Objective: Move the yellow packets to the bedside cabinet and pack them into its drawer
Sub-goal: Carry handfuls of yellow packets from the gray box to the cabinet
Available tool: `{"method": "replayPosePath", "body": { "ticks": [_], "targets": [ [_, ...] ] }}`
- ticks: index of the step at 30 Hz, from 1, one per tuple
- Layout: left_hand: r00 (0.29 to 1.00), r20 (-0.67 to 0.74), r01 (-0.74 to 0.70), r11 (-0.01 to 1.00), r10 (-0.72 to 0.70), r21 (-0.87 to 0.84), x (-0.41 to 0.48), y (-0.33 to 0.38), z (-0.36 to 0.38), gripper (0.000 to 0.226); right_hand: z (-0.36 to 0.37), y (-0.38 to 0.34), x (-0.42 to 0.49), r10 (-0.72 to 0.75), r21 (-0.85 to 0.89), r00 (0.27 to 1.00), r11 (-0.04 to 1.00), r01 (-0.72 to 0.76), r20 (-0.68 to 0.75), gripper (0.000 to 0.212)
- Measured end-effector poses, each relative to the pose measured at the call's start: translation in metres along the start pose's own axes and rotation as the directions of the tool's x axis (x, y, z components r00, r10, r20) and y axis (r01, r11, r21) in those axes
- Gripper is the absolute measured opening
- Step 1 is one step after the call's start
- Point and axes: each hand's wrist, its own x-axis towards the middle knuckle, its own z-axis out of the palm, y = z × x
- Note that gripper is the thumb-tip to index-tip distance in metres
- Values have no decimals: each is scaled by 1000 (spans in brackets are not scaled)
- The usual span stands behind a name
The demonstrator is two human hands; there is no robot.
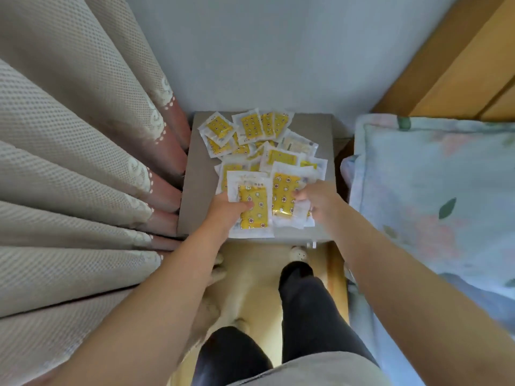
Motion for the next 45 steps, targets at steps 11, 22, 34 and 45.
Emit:
{"method": "replayPosePath", "body": {
  "ticks": [11, 22, 34, 45],
  "targets": [
    [931, 307, 70, 921, -199, 384, -117, -113, -22, 21, -13, 213, -118, 206, 431, 975, 875, -221, 81, 40],
    [770, 529, -181, 673, -356, 717, -248, -241, 74, 17, -96, 412, -261, 323, 733, 901, 681, -9, -289, 32],
    [538, 566, -575, 220, -624, 788, -510, -568, 105, 33, -101, 814, -533, 732, 920, 559, 340, 197, -390, 52],
    [285, 494, -927, -105, -821, 360, -765, -815, 57, 34, -9, 1049, -761, 932, 941, 342, 0, 340, -124, 23]
  ]
}}
